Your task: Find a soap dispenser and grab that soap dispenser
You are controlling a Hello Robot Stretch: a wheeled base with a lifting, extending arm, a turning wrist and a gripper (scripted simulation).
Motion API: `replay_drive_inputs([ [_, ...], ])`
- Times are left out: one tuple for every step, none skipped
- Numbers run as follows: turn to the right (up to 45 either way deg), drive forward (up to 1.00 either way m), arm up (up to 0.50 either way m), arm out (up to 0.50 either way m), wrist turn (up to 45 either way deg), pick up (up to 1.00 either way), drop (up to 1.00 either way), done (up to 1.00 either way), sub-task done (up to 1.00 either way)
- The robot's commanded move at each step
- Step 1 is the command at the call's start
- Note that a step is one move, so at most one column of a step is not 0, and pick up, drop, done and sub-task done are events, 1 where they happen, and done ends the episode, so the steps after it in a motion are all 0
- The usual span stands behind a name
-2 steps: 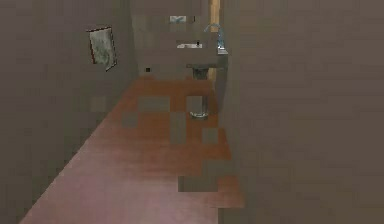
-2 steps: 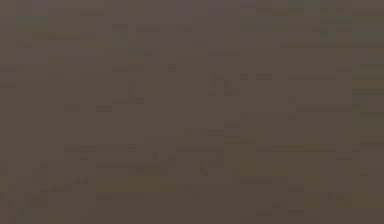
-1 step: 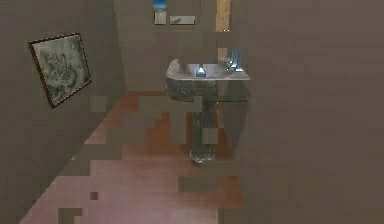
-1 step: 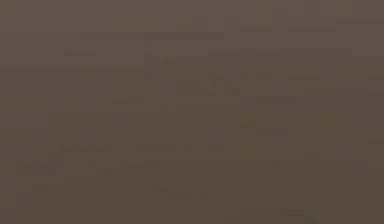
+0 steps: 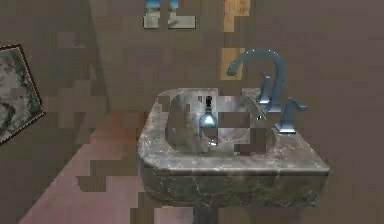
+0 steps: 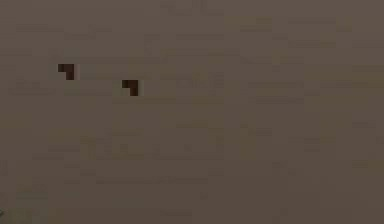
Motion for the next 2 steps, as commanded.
replay_drive_inputs([
  [-45.0,0.0,0.0,0.0,0.0,0.0,0.0,0.0,0.0],
  [-36.0,0.0,0.0,0.0,0.0,0.0,0.0,0.0,0.0],
])
